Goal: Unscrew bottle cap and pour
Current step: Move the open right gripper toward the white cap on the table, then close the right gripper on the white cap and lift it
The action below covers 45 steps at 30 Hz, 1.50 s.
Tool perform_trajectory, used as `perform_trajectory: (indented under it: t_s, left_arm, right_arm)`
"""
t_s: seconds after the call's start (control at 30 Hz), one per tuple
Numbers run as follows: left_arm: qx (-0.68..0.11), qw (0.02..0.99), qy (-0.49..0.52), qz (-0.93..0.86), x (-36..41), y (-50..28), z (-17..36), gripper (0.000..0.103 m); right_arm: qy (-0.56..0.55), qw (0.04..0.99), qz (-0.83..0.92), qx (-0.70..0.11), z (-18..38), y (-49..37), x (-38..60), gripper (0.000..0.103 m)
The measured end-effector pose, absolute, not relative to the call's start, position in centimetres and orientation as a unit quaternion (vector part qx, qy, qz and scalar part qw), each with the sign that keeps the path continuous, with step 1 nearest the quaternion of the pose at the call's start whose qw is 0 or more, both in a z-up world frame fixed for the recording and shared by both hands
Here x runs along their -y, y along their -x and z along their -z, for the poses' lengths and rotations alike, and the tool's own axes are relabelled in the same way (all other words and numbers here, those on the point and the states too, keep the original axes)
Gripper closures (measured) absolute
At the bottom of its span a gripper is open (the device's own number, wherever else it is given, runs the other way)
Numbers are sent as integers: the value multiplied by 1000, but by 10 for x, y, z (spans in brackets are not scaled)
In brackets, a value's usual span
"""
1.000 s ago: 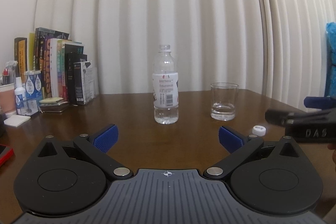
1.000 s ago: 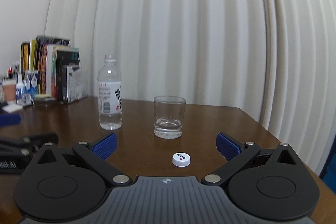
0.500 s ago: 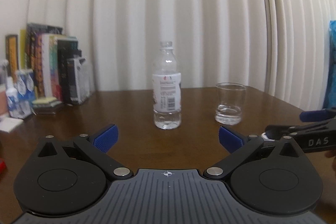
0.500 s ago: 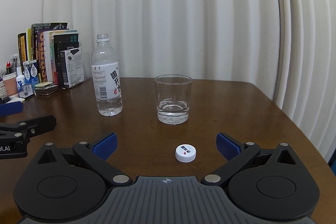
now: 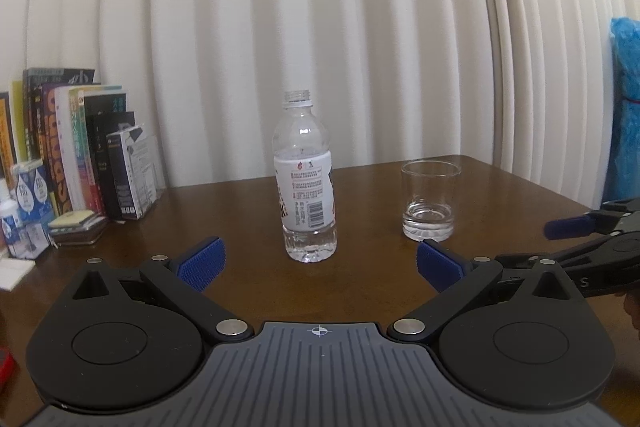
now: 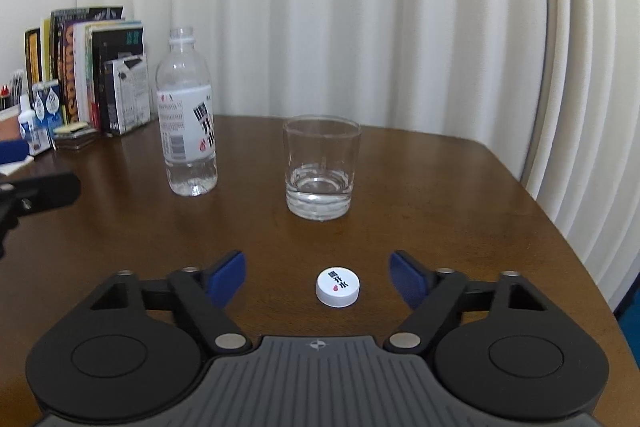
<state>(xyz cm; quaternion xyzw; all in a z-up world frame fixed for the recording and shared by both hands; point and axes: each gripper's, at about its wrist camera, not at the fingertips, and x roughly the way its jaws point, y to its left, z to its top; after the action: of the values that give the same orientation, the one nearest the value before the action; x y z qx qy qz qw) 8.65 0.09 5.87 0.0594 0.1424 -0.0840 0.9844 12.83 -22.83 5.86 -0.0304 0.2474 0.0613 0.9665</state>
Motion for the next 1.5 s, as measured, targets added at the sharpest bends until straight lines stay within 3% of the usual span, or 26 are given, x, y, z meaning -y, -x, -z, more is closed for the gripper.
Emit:
perform_trajectory:
  t_s: [0.93, 1.1, 1.5]
  left_arm:
    - [-165, 982, -64, 63, 2, -109, -55, 0]
    - [-166, 982, -63, 63, 2, -111, -54, 0]
    - [-170, 981, -64, 65, 2, -114, -52, 0]
  right_arm:
    - [26, 960, -65, -270, -51, -147, 233, 33]
    - [29, 959, -68, -272, -50, -150, 232, 44]
    - [27, 956, -66, -285, -45, -157, 232, 50]
